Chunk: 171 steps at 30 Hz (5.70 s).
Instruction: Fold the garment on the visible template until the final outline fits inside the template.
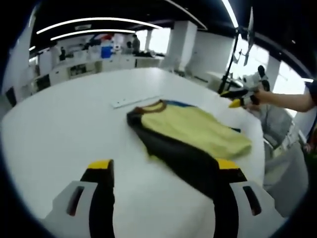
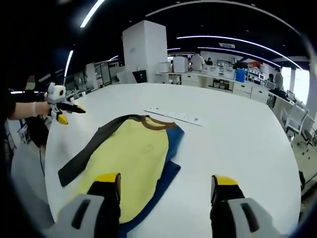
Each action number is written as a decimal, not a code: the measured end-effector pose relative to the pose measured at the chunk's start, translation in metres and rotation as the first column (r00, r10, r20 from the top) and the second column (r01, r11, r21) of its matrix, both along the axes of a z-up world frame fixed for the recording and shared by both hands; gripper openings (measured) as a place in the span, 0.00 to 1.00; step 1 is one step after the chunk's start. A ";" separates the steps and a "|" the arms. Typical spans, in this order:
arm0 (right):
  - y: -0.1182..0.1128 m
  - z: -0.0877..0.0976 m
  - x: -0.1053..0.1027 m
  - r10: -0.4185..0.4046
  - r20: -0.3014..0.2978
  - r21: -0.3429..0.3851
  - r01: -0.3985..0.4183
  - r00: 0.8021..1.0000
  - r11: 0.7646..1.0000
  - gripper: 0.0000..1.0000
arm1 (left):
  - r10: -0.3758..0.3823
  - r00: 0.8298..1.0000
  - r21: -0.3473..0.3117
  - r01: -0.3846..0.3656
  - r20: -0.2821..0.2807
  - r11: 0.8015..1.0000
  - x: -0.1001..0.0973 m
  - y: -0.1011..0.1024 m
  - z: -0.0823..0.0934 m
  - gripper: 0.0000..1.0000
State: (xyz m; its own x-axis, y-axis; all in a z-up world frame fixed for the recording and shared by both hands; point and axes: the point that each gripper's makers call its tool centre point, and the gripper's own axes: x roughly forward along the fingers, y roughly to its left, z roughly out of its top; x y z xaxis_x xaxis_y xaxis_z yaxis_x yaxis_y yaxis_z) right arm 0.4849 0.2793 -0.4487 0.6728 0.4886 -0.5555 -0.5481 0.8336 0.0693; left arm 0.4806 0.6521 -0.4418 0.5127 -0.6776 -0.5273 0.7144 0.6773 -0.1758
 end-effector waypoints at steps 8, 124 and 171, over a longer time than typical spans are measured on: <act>-0.013 -0.013 -0.035 -0.039 -0.031 0.002 0.039 0.999 0.999 0.71 | 0.027 1.000 -0.015 -0.027 0.001 1.000 -0.033 0.011 0.003 0.77; -0.133 -0.015 -0.089 -0.016 -0.350 -0.213 -0.063 0.937 0.975 0.00 | 0.173 0.983 -0.082 -0.178 -0.067 0.981 -0.087 0.032 -0.001 0.72; -0.262 -0.012 0.005 -0.235 -0.257 -0.490 0.084 0.937 0.868 0.00 | 0.237 0.966 -0.044 -0.242 -0.100 0.969 -0.075 0.027 -0.010 0.71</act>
